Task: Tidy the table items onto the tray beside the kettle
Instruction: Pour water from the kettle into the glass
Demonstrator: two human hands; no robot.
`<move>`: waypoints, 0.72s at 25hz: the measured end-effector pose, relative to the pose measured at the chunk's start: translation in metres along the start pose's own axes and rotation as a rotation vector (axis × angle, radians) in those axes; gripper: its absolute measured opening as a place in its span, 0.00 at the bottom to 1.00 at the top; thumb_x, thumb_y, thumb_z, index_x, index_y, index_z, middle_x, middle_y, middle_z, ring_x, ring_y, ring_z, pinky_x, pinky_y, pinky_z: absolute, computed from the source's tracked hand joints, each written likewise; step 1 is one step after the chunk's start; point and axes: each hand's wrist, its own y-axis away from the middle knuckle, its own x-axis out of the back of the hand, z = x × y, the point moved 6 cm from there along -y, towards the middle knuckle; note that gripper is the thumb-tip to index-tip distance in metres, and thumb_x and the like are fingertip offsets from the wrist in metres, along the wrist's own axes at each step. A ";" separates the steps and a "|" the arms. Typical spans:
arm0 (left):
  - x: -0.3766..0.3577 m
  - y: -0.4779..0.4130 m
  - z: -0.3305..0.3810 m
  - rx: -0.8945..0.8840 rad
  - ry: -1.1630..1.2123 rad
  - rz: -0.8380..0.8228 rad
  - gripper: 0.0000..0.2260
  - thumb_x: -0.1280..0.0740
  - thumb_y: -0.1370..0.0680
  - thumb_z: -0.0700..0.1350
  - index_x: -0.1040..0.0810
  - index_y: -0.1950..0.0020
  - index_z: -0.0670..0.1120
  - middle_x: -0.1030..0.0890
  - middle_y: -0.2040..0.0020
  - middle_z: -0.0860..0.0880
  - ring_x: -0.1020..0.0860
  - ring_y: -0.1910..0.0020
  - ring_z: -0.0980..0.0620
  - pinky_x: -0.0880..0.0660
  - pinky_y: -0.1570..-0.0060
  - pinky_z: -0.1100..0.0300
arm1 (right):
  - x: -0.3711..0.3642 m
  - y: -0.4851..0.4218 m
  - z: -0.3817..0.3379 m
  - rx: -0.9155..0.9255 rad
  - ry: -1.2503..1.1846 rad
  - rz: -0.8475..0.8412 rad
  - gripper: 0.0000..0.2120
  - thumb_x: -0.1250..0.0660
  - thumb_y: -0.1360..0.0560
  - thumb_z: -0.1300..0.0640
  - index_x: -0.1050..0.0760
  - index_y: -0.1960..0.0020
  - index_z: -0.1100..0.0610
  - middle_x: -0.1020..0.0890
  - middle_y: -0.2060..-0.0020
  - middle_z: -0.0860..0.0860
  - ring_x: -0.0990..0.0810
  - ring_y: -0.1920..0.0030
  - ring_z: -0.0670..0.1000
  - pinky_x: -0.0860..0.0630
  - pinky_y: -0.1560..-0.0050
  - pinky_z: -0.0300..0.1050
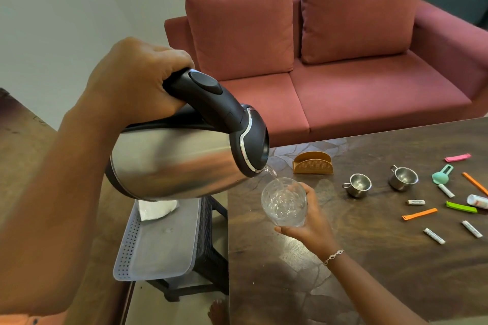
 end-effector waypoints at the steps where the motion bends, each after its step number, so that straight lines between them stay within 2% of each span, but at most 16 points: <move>1: 0.000 0.000 -0.001 0.002 -0.003 -0.004 0.16 0.41 0.30 0.47 0.21 0.64 0.36 0.22 0.73 0.40 0.26 0.76 0.39 0.26 0.75 0.49 | 0.000 0.000 0.000 0.003 -0.002 0.002 0.41 0.20 0.43 0.59 0.40 0.41 0.38 0.29 0.44 0.39 0.29 0.43 0.33 0.29 0.51 0.24; 6: -0.001 -0.002 -0.002 -0.005 -0.010 -0.005 0.15 0.41 0.31 0.45 0.21 0.65 0.36 0.23 0.74 0.40 0.28 0.77 0.39 0.27 0.76 0.50 | 0.000 -0.001 0.000 0.002 -0.021 -0.005 0.42 0.20 0.43 0.58 0.41 0.41 0.37 0.29 0.43 0.40 0.27 0.42 0.38 0.28 0.49 0.26; 10: 0.000 -0.002 -0.003 -0.019 -0.020 -0.007 0.13 0.39 0.30 0.45 0.21 0.64 0.36 0.22 0.74 0.40 0.27 0.77 0.39 0.27 0.76 0.51 | 0.001 -0.001 0.001 -0.001 -0.018 -0.001 0.42 0.20 0.43 0.59 0.40 0.41 0.38 0.29 0.43 0.40 0.28 0.43 0.34 0.29 0.50 0.24; 15: 0.000 -0.005 -0.002 -0.020 -0.047 -0.017 0.08 0.35 0.31 0.41 0.20 0.63 0.36 0.21 0.72 0.39 0.25 0.76 0.39 0.26 0.76 0.49 | 0.002 -0.001 0.002 -0.005 -0.019 -0.008 0.42 0.20 0.43 0.58 0.41 0.40 0.37 0.29 0.42 0.40 0.28 0.41 0.38 0.29 0.47 0.27; 18: 0.001 -0.005 -0.002 -0.002 -0.045 -0.011 0.06 0.34 0.33 0.39 0.20 0.63 0.36 0.21 0.72 0.39 0.25 0.76 0.39 0.26 0.75 0.49 | 0.003 -0.001 0.002 -0.002 -0.019 -0.008 0.42 0.20 0.43 0.58 0.41 0.41 0.37 0.29 0.42 0.40 0.28 0.42 0.37 0.29 0.47 0.26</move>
